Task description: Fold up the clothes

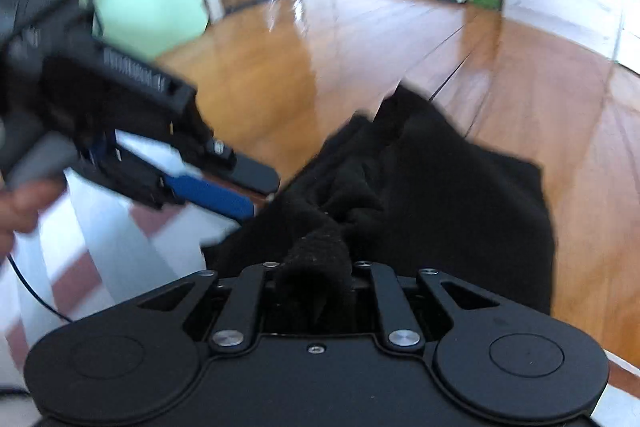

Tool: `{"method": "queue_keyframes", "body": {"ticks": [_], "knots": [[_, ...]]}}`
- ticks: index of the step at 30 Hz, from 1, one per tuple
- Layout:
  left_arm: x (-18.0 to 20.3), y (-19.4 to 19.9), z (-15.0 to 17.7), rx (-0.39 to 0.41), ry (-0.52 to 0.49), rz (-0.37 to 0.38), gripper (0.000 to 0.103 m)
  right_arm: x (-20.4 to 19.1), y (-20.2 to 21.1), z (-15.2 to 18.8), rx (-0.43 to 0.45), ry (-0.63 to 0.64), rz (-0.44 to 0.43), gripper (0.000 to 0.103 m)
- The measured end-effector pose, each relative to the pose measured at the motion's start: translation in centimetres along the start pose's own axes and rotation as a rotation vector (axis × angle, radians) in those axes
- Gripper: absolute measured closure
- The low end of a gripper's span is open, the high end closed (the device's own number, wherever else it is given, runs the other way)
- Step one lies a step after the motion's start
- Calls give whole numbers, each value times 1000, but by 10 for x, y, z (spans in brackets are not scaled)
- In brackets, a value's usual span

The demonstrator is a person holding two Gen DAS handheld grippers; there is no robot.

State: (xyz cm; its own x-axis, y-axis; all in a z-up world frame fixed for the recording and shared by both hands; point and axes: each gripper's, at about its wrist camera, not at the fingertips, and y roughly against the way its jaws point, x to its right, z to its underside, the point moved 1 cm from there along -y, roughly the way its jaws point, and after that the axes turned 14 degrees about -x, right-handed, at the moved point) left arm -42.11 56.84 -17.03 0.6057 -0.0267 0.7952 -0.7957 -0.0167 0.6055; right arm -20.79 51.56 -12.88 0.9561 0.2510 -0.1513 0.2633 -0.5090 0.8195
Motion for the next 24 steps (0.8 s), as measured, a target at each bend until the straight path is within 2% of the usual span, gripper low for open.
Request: {"method": "queue_keyframes", "body": {"ticks": [3,4,6,9,11,13,16,19,21,24], "knots": [[2,7,-7,22,-16,64,72,3,29,-2,85,-47,-36,87],[3,10,-8,28,-24,76,72,2,32,-2,87,-48,-47,87],[4,7,-9,24,-25,64,72,-5,22,2,61,15,-21,87],[2,-1,-9,-9,-8,5,72,-25,-18,18,-68,226,90,87],[2,-5,-8,-28,-7,-38,72,-32,-20,27,-54,251,120,81],[5,-5,-6,-32,-21,-67,72,-31,-10,24,-42,182,75,77],[11,1,-6,-8,-47,-83,72,-26,2,26,-26,63,-121,76],[13,1,-6,4,-56,-84,60,-26,15,31,-66,71,-207,77],[14,-4,-6,-13,-64,-100,60,-16,37,43,-42,51,-239,76],[20,-17,-4,-37,-94,-161,60,6,61,64,-21,-2,-176,73]]}}
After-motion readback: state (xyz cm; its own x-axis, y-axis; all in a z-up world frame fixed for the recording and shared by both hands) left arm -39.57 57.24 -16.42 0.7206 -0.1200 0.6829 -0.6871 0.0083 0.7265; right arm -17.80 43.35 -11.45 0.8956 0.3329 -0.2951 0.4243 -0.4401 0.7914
